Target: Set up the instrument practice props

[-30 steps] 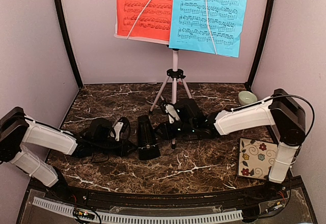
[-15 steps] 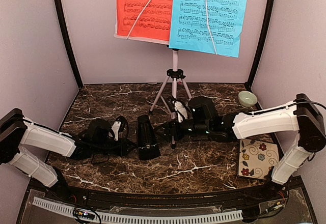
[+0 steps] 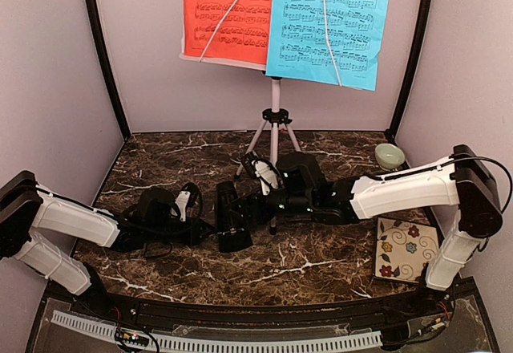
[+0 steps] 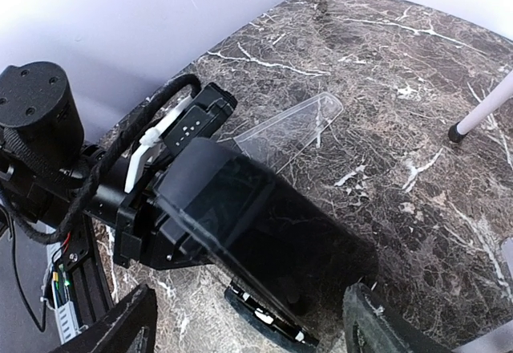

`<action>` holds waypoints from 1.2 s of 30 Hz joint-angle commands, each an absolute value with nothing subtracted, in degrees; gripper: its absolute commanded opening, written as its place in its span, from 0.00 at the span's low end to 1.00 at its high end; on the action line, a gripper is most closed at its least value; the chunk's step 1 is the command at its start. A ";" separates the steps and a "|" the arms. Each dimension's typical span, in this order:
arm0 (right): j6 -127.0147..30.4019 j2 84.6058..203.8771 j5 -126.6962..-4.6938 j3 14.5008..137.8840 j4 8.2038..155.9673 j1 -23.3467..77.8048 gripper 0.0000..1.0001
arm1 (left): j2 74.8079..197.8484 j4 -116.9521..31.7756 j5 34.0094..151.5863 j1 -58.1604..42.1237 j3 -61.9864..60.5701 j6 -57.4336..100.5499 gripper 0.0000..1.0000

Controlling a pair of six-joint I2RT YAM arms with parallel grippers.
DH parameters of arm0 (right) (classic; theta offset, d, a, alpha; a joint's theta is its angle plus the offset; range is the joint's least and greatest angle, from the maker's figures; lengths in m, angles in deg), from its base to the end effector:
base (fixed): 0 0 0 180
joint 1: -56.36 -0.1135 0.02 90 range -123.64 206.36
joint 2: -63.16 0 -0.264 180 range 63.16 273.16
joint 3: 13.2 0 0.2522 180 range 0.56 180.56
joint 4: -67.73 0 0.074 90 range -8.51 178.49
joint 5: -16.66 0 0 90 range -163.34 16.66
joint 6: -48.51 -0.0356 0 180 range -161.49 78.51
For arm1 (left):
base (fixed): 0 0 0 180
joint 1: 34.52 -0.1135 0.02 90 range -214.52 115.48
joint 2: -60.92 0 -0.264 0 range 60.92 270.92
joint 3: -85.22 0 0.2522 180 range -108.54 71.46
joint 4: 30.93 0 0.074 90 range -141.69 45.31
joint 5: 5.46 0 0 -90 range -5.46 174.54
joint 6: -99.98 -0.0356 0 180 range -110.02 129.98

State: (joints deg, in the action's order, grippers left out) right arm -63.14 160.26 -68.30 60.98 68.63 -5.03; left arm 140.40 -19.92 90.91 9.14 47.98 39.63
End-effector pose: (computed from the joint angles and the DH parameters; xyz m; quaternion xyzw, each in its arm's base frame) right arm 0.1816 0.3395 0.2330 -0.3071 0.7790 0.3891 0.3840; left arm 0.1796 -0.1769 0.1468 0.1332 0.8602 -0.3313 0.3641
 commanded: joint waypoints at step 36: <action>-62.78 163.36 -78.72 68.17 73.03 -6.93 0.63 | 139.90 -19.95 90.28 9.35 46.68 39.15 0.33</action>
